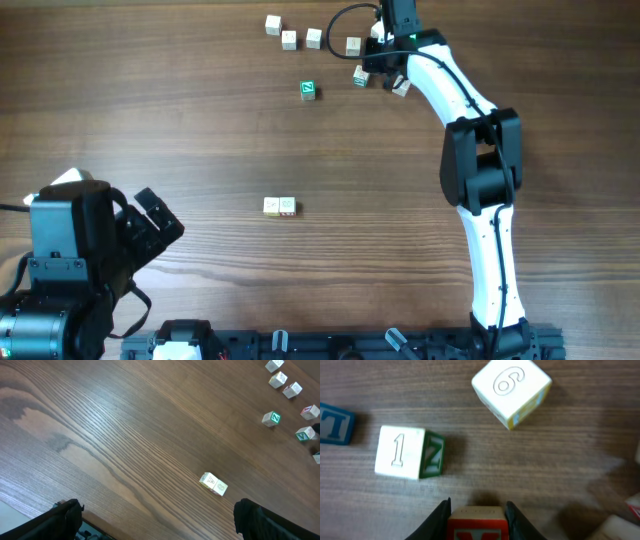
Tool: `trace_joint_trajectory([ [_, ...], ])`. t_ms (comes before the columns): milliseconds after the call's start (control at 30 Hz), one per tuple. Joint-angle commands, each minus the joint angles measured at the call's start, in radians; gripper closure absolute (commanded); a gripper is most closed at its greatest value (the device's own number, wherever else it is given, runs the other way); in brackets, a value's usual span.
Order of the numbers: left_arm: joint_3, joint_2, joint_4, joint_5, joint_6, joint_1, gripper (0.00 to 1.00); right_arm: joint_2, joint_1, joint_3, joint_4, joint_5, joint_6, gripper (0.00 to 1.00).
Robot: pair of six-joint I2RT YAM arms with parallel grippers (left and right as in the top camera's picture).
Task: Form a horizontal line
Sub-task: 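Close the right gripper on the red M block and lift, then carry the M block to the right of the H block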
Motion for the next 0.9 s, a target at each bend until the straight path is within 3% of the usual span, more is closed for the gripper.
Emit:
trace_joint_trajectory([
  [0,0.003,-0.002,0.001,0.009,0.001,0.006,0.00,-0.165,0.006,0.012,-0.045,0.006,-0.006,0.80],
  [333,0.003,-0.002,0.001,0.009,0.001,0.006,0.00,-0.520,0.058,0.012,-0.391,0.006,0.029,0.85],
  [533,0.003,-0.002,0.001,0.009,0.001,0.006,0.00,-0.554,0.124,-0.012,-0.633,0.003,0.075,0.87],
  [633,0.003,-0.002,0.001,0.009,0.001,0.006,0.00,-0.545,0.168,-0.109,-0.641,0.003,0.124,0.89],
  [867,0.003,-0.002,0.001,0.009,0.001,0.006,0.00,-0.545,0.295,-0.540,-0.402,0.001,0.332,0.89],
])
